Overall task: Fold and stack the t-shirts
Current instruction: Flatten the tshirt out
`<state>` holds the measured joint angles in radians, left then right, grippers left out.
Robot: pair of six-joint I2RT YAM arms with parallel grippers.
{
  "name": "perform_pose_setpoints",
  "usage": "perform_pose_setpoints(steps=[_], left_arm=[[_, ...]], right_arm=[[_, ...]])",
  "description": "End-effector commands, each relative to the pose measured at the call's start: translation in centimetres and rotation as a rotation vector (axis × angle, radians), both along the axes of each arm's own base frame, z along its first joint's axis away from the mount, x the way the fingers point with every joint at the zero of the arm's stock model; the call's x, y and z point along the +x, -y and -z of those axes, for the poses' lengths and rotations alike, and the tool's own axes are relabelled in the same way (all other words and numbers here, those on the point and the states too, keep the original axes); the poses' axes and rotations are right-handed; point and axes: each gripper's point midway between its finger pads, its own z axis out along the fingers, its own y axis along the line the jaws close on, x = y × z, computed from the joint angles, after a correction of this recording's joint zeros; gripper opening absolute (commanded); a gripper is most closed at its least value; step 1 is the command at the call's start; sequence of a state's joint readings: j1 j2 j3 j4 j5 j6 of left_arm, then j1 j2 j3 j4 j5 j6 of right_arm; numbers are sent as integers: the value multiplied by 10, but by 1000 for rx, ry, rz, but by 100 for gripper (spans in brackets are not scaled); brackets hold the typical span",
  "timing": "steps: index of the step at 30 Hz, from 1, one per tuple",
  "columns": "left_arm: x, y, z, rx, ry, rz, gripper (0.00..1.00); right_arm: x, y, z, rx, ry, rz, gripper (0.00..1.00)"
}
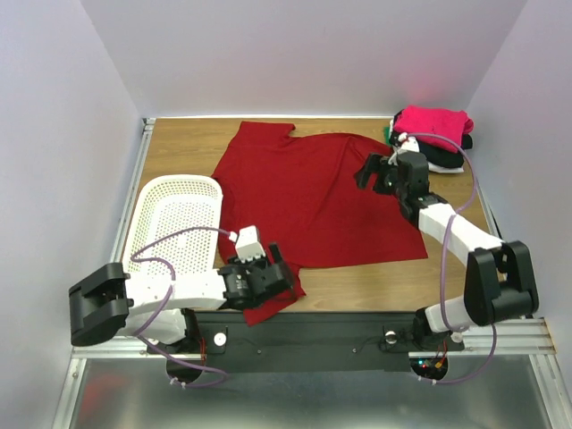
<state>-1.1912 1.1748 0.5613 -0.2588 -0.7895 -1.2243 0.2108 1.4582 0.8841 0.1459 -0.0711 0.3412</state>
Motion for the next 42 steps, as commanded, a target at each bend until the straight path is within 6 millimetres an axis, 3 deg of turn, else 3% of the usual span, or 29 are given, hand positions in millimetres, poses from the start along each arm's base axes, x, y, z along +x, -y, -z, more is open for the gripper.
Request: perform_pose_setpoints(steps=[1,4,11,14,26,37,42], left_arm=[[-31,-11,-1,-4,-22,-97,90],[-54,-6,7,6,-69,-52,89],[-99,10,10,-164,-189,45,88],[-108,-1,24,-160,-234,42,87],[-113,-43,31,-27,-254,-178,87],[-117,-42,45,-28,-281,-180,86],[-124,-32,55,-100,-330,-155,81]], right_arm=[[-9,-2,-33,47,103,-2,98],[-18,-2,-40,63,119,-4,98],[-33,3,-39,68,123,10,99],[-35,5,-36,63,115,19,99],[-29,13,-26,31,97,63,99],[-25,14,-19,19,80,64,99],[-27,13,-22,24,86,63,100]])
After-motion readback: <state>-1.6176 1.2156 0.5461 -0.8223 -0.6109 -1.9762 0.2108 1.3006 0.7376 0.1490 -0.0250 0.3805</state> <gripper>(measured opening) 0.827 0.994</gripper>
